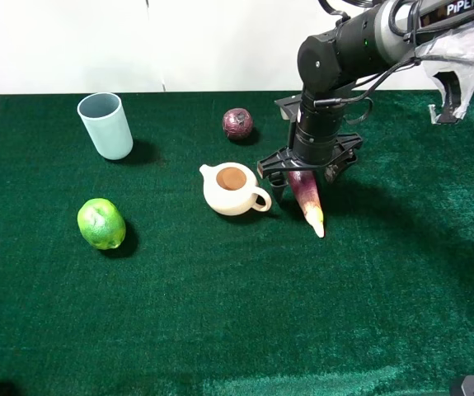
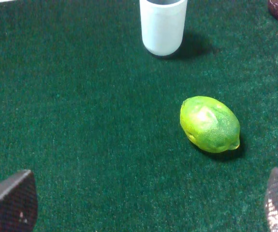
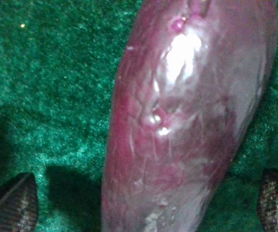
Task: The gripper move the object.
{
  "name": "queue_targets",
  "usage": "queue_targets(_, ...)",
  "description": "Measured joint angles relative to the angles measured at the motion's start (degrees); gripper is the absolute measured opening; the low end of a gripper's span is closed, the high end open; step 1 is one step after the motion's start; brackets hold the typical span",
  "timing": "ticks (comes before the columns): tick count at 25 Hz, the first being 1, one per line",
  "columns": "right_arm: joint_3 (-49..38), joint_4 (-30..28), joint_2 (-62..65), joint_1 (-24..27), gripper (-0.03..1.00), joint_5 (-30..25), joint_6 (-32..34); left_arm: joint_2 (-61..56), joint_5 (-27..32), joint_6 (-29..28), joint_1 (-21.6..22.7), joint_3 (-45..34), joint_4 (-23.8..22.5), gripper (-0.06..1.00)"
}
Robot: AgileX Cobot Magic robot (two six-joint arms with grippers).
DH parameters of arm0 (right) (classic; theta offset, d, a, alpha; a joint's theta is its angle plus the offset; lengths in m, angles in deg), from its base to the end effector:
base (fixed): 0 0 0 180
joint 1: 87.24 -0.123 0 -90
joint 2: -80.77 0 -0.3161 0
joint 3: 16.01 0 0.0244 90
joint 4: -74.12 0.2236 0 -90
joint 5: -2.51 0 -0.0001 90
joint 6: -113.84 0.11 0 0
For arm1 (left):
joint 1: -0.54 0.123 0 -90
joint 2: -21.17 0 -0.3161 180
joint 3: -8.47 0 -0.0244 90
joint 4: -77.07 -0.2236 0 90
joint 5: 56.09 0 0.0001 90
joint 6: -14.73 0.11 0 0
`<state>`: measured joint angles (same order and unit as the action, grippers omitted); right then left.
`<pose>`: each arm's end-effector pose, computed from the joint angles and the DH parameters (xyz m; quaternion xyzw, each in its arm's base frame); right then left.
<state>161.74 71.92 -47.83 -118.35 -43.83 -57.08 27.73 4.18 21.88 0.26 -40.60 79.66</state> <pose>0.3335 0.1977 0.1324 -0.2036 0.9786 -0.0049 0.0279 -0.0444 -0.0041 0.2574 0.0558 0.8455 0.0092 0.5309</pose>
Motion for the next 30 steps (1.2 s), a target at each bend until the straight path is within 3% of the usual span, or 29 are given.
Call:
queue_targets(10,0.08,0.16,1.18,0.0,0.69,-0.34,0.0,0.0,0.0,0.0,0.0,0.0,0.0,0.95)
queue_targets(30,1.55,0.54,10.88,0.0,0.69,-7.83,-0.05,0.0,0.0,0.0,0.0,0.0,0.0,0.95)
